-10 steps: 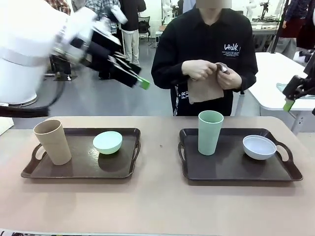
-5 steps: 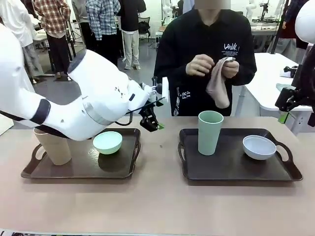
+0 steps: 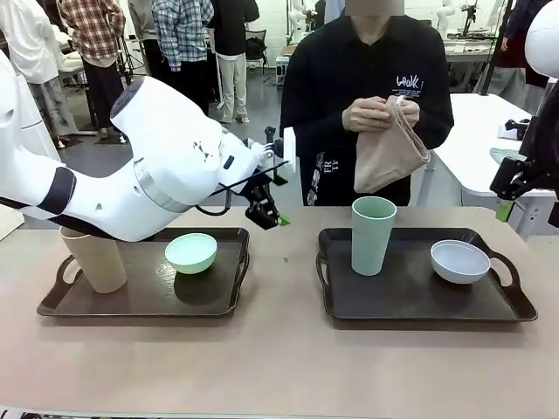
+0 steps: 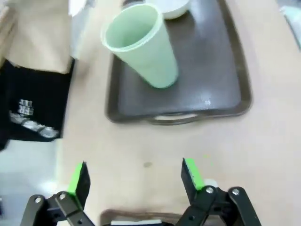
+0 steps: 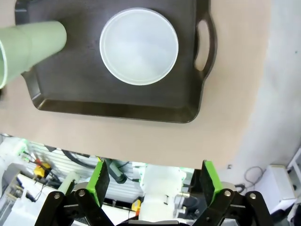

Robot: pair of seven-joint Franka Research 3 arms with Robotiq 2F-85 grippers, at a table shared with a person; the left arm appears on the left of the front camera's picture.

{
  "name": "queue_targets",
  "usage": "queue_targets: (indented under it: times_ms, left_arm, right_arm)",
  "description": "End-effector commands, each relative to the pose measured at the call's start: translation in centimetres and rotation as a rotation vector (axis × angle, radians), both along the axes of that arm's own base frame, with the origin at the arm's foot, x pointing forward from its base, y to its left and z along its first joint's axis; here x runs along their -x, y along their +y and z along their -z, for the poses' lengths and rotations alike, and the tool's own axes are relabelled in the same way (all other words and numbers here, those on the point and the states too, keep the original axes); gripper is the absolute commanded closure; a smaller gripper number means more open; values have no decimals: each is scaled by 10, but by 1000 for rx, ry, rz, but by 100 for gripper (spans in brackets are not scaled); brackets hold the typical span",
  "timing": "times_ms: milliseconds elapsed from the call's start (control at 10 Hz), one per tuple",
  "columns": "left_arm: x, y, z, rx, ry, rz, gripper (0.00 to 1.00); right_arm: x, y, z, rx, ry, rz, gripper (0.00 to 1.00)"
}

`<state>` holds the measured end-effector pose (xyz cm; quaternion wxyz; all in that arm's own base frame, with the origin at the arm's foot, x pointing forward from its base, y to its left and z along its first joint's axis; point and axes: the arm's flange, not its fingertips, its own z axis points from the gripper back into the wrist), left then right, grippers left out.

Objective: Set up a tray with a mat and arrange the tableware.
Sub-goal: Pick up the Picnic Bowl and Reusable plastic cup from the Handle tray in front of the human's position and hold them in the air.

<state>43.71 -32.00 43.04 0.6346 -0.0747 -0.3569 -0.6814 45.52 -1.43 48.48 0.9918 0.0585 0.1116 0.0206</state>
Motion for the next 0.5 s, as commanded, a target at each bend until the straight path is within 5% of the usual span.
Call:
queue_targets:
  times_ms: [0,200,300,400]
  left_arm:
    - [-22,-12,-8,89,226,76,0]
    - [-45,-31,-3,202,345,117,0]
    - [-55,-39,-1,180,262,42,0]
    - [-27,-24,-1,139,281,124,0]
  right_arm:
    - [-17,6,3,43,80,-20,0]
    - [-24,9,10,59,9,32,0]
    - [-30,12,9,61,-108,66,0]
    - [-15,7,13,5,40,-8,0]
